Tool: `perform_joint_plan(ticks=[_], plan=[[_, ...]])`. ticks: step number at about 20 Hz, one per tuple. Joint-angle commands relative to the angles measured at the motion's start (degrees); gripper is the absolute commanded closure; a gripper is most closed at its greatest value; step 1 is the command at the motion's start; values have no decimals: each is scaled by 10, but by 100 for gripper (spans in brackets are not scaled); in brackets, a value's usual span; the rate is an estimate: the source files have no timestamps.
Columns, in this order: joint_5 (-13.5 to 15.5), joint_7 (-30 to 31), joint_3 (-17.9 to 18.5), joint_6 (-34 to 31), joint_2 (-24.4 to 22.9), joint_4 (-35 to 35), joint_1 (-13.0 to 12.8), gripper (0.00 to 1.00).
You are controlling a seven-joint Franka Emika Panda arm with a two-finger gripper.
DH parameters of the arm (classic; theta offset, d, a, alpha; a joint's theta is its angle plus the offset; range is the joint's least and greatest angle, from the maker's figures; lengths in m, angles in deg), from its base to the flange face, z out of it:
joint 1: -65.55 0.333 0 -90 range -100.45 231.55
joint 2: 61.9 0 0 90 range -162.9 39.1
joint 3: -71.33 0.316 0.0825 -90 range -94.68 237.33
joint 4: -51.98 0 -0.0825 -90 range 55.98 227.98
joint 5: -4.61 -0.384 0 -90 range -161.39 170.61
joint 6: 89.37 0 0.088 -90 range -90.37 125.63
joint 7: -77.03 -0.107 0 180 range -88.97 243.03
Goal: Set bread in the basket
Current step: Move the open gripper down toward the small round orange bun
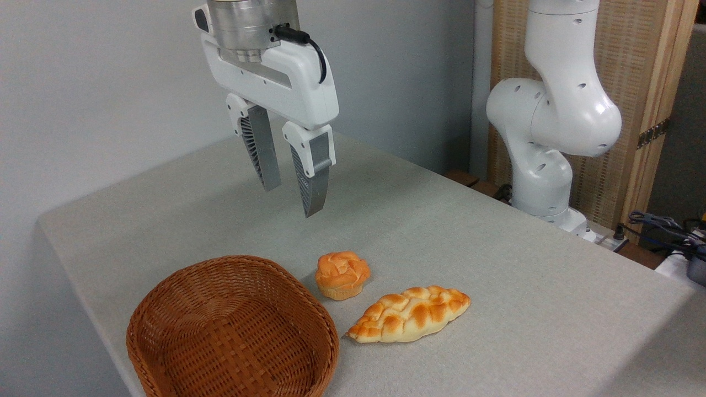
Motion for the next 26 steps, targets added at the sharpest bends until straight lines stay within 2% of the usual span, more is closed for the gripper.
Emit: perform_joint_plan(ticks=[1,9,13,17,21,24,26], plan=[[1,-8,6,0,-8,6,-2,0],[2,-8,6,0,-11,13,-2,0],[4,-9,-10,13,-63,96,-2,0],[3,-10,-23,91,-121,204,-7,0],[2,-45,-24,131,-125,252,-17,0],[-2,-79,-26,187,-124,301,-17,0],[-3,-81,-26,226,-121,327,-17,0]])
